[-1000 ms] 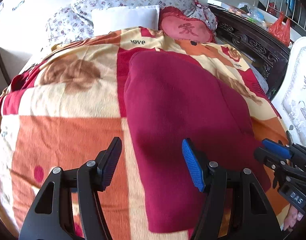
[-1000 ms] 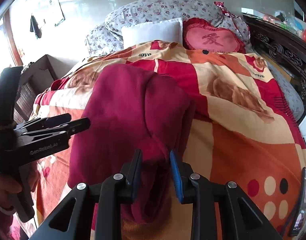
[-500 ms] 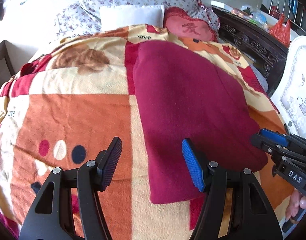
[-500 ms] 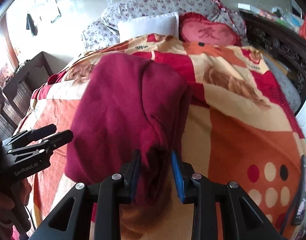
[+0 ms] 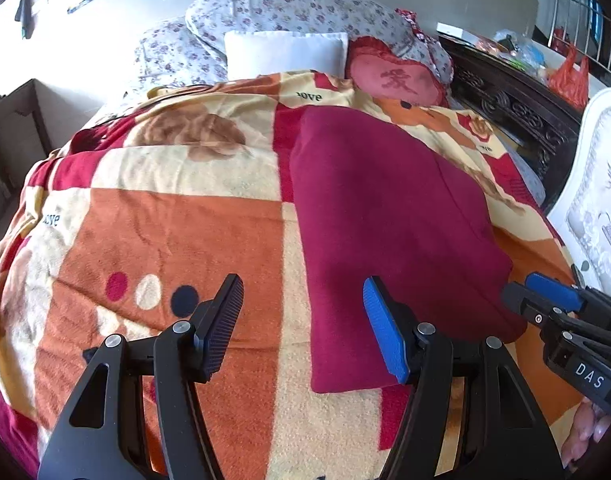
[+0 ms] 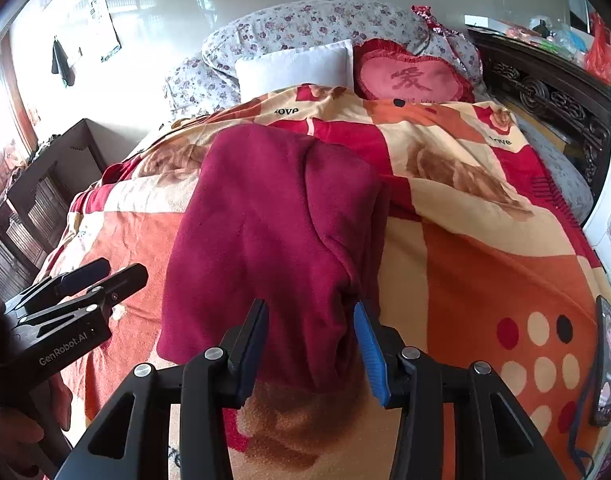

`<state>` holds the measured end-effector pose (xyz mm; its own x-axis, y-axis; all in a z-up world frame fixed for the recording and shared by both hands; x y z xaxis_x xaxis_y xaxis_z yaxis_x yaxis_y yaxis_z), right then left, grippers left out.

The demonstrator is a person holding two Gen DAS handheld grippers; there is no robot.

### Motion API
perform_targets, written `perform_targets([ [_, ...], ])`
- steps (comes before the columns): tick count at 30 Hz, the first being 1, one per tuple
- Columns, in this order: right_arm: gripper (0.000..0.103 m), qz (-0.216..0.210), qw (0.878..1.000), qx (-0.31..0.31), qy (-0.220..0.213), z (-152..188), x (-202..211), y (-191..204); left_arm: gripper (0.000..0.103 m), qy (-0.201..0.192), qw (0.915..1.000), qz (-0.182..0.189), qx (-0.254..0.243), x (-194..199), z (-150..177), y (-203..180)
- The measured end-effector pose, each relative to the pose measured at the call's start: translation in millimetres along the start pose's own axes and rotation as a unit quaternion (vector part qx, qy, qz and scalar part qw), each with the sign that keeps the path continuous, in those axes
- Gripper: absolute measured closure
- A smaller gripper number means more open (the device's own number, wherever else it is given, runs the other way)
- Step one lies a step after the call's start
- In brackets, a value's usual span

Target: Fold small clothes

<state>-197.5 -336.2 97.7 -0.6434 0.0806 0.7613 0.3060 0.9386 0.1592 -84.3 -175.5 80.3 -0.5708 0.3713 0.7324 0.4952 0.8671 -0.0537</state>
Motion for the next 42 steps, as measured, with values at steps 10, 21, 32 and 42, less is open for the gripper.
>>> perform_targets([
  [10, 0.059, -0.004, 1.000, -0.013, -0.005, 3, 4, 4, 0.040, -0.007, 0.9997, -0.024, -0.008, 8, 3, 5],
  [21, 0.058, -0.010, 1.000, -0.014, -0.006, 3, 5, 9, 0.040, 0.000, 0.9994, -0.032, -0.011, 10, 8, 6],
  [32, 0.058, -0.010, 1.000, -0.016, -0.001, 7, 2, 13, 0.040, 0.004, 0.9993, -0.033, -0.014, 9, 11, 6],
  [42, 0.058, -0.007, 1.000, -0.018, 0.002, 8, 0, 10, 0.040, 0.009, 0.9993, -0.033, -0.018, 6, 11, 1],
])
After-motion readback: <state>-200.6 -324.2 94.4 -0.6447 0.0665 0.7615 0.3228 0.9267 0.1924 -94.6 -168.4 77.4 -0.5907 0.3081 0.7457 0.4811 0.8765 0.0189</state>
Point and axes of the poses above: each gripper's, at about its wrist camera, not at the fingertips, and x roughly against the way its jaws point, y to its left, z to its underside, the point moved 4 cm from there along -x, roughly the way its jaws point, and after that the axes turned 3 degrees about -z, right-handed, at the moved point
